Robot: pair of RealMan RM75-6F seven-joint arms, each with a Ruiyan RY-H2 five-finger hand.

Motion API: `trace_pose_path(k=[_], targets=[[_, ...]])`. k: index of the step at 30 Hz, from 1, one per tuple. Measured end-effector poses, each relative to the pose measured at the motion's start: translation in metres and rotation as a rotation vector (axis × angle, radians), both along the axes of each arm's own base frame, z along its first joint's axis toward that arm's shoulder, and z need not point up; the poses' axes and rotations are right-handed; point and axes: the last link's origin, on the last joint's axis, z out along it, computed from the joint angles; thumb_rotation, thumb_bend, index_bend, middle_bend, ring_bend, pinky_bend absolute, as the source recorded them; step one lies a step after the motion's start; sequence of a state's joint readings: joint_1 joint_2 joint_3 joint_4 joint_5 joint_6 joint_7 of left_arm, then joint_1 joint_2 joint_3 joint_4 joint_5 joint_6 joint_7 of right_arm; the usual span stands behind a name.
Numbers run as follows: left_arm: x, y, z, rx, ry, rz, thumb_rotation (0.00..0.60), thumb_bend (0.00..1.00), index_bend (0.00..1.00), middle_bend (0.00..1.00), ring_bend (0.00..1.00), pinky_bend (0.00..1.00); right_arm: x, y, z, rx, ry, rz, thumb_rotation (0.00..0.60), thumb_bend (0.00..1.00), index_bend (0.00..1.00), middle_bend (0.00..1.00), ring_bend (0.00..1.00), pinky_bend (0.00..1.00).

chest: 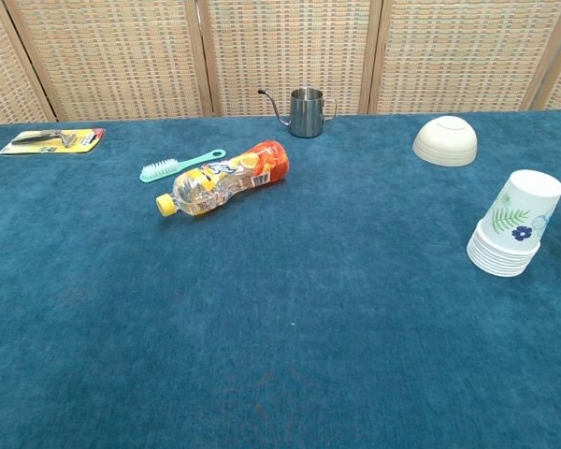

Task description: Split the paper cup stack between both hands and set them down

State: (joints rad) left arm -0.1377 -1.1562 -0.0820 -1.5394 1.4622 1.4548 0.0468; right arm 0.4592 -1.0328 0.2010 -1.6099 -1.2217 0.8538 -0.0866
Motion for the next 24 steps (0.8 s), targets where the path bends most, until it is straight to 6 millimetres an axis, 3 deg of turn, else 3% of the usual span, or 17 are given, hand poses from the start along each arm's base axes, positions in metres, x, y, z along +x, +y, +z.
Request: trace_pose_path(k=[10, 15, 24], targets=[[0.001, 0.003, -0.006, -0.013, 0.013, 0.009, 0.6, 0.14, 0.0, 0.0, 0.0, 0.0, -0.003, -0.023, -0.017, 0.055, -0.043, -0.031, 0.6, 0.0, 0.07, 0.18, 0.06, 0.23], [0.001, 0.005, -0.008, -0.015, 0.016, 0.013, 0.6, 0.14, 0.0, 0.0, 0.0, 0.0, -0.003, -0.029, -0.031, 0.077, -0.047, -0.02, 0.6, 0.02, 0.14, 0.23, 0.11, 0.29], [-0.001, 0.006, -0.007, -0.013, 0.014, 0.027, 0.6, 0.13, 0.0, 0.0, 0.0, 0.0, 0.005, -0.034, -0.049, 0.085, -0.076, 0.029, 0.6, 0.07, 0.18, 0.27, 0.16, 0.34]])
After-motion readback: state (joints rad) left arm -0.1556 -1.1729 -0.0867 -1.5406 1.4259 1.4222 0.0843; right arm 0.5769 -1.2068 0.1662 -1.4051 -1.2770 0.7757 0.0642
